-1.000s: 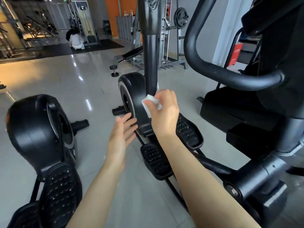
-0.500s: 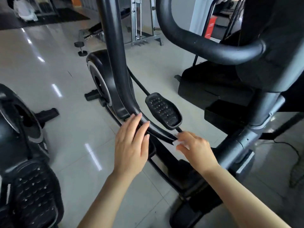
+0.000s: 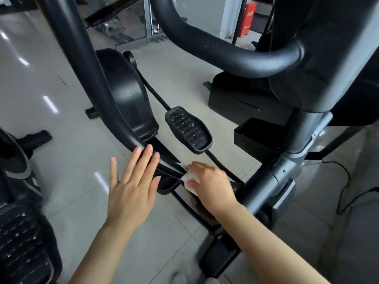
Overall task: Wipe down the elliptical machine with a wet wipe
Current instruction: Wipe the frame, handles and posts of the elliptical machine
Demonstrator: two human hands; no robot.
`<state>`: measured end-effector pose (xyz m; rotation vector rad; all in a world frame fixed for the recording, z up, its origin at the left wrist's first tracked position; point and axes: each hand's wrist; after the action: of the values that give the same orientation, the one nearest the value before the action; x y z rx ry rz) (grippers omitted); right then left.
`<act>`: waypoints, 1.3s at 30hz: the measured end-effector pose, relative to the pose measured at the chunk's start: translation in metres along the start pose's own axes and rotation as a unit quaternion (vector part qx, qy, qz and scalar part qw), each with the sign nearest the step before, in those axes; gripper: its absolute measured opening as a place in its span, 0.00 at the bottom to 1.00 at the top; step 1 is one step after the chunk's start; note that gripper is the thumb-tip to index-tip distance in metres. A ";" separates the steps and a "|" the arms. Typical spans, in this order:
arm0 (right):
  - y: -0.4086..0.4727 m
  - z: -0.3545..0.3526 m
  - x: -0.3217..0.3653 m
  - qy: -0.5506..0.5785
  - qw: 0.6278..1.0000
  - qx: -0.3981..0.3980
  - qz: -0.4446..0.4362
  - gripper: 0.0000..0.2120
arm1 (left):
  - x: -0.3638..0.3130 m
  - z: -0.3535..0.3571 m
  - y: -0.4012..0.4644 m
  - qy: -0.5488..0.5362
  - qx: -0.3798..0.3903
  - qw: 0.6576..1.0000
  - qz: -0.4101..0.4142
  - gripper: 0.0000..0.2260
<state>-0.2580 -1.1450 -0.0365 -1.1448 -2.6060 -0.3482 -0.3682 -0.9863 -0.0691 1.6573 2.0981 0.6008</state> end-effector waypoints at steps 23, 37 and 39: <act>-0.024 -0.043 -0.066 -0.098 0.991 0.073 0.059 0.01 | -0.018 0.009 -0.001 0.003 0.019 0.999 -0.032 0.25; -0.054 -0.020 -0.105 -0.090 0.981 -0.117 -0.124 0.07 | -0.025 0.012 -0.004 0.044 0.056 0.997 -0.036 0.28; -0.049 -0.017 -0.087 -0.190 0.970 -0.108 -0.105 0.13 | -0.031 0.015 -0.007 0.043 0.066 0.996 -0.029 0.29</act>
<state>-0.2351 -1.2420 -0.0552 -1.0938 -3.1023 -0.5132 -0.3585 -1.0170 -0.0838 1.6606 2.2833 0.5359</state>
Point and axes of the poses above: each hand's wrist, its own y-axis towards the middle knuckle, its own z-axis out of the palm, x = y × z, and after that the axes turned 7 degrees about -y, right-handed
